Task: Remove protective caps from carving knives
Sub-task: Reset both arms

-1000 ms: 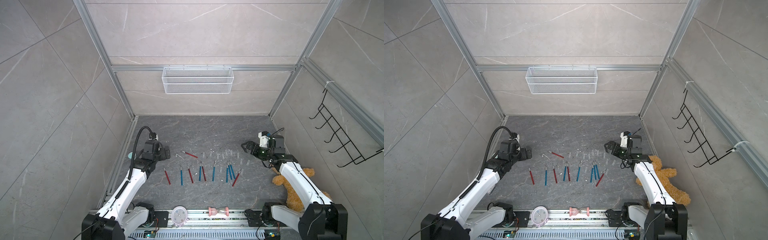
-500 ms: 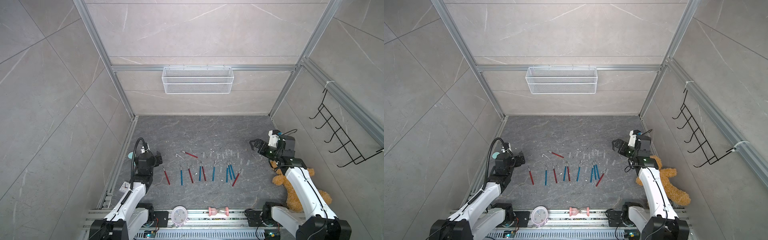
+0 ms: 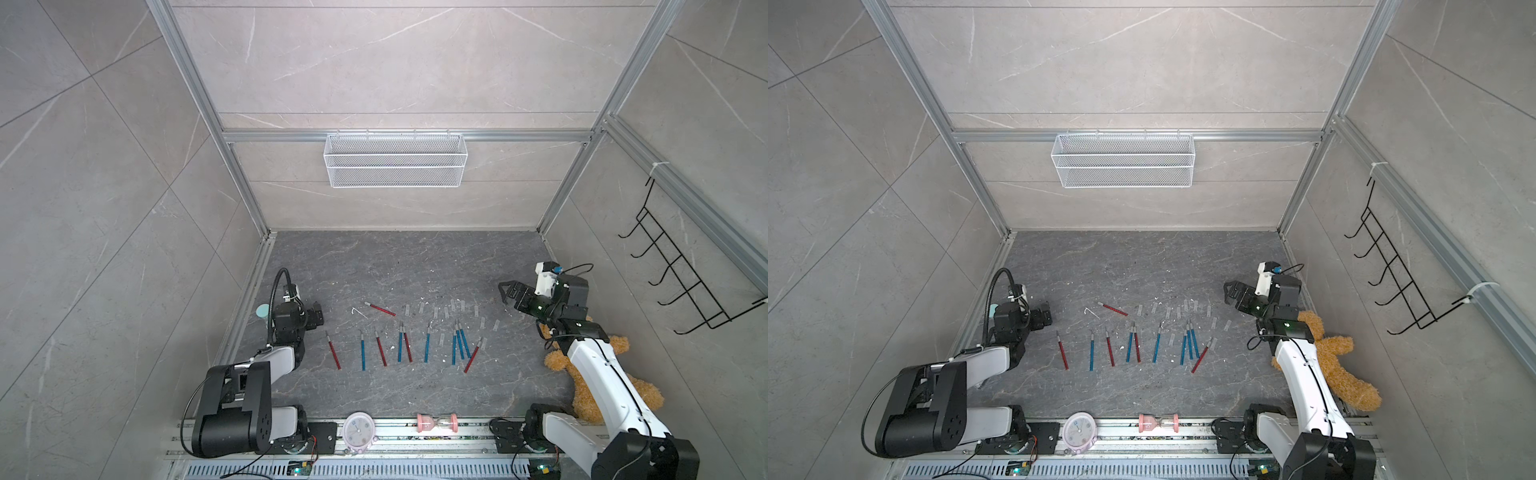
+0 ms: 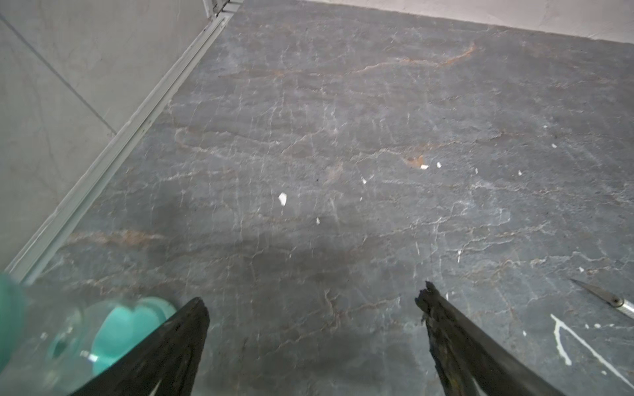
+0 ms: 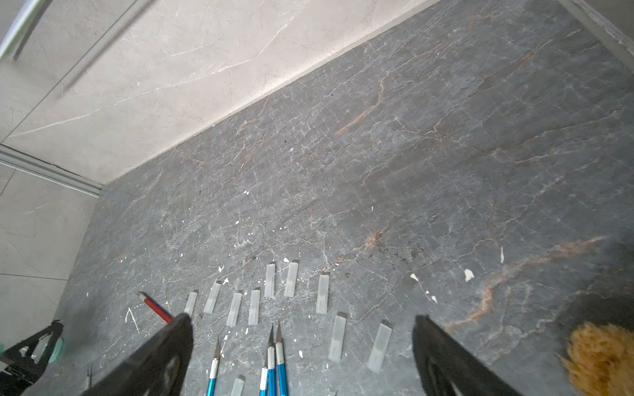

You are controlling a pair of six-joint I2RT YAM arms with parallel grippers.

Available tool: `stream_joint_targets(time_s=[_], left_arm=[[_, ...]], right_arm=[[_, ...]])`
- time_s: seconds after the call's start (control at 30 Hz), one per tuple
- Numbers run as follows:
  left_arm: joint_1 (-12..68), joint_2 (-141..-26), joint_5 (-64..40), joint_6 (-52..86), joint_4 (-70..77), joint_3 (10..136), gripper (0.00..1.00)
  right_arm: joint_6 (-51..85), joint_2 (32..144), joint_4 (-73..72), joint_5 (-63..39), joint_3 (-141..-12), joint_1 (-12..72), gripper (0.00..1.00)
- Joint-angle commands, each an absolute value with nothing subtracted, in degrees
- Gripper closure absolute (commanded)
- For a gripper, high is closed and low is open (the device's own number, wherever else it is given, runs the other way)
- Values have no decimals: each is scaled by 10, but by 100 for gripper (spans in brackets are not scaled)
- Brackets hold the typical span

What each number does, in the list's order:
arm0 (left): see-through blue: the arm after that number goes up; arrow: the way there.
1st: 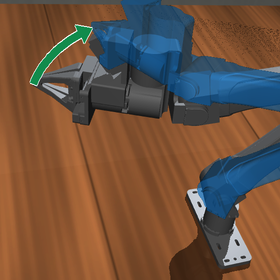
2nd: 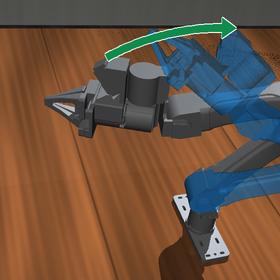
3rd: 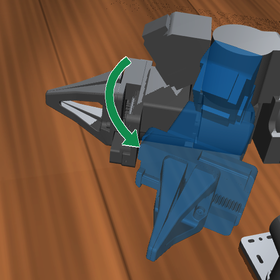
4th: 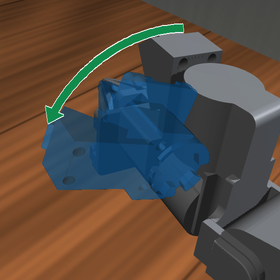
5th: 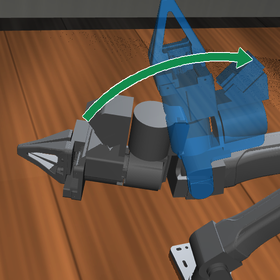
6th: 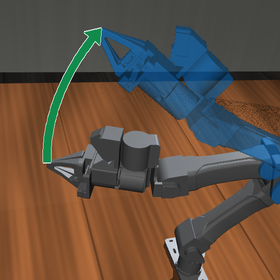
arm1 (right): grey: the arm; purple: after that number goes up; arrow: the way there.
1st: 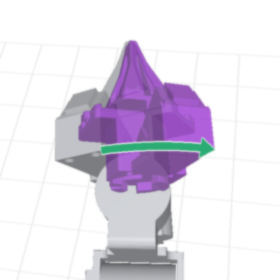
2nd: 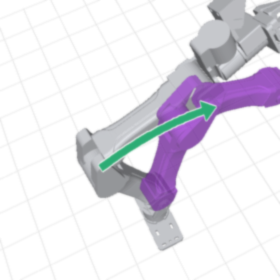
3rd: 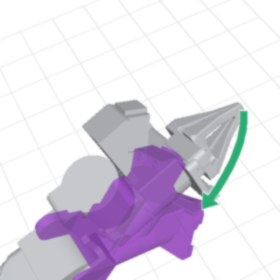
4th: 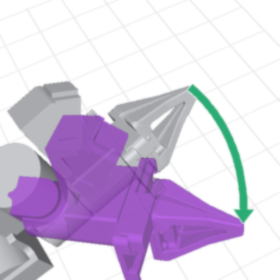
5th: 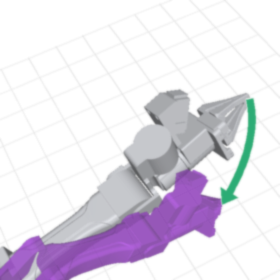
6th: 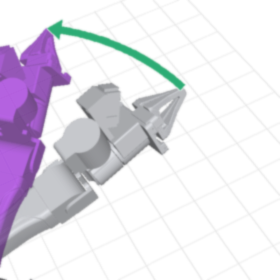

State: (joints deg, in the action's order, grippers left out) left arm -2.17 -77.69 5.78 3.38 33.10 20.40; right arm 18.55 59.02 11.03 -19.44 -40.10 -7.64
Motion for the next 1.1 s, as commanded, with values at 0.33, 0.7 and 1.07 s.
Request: stream_joint_targets(time_s=[0.33,0.7,1.07], left_arm=[[-43,-854,-19,2,443,227,0],[-48,-853,-67,-11,461,214,0],[-48,-853,-65,-11,462,213,0]], right_arm=[[125,561,-89,-115,-287,-79,0],[142,666,-321,-58,-199,-79,0],[106,780,-491,-47,-173,-76,0]])
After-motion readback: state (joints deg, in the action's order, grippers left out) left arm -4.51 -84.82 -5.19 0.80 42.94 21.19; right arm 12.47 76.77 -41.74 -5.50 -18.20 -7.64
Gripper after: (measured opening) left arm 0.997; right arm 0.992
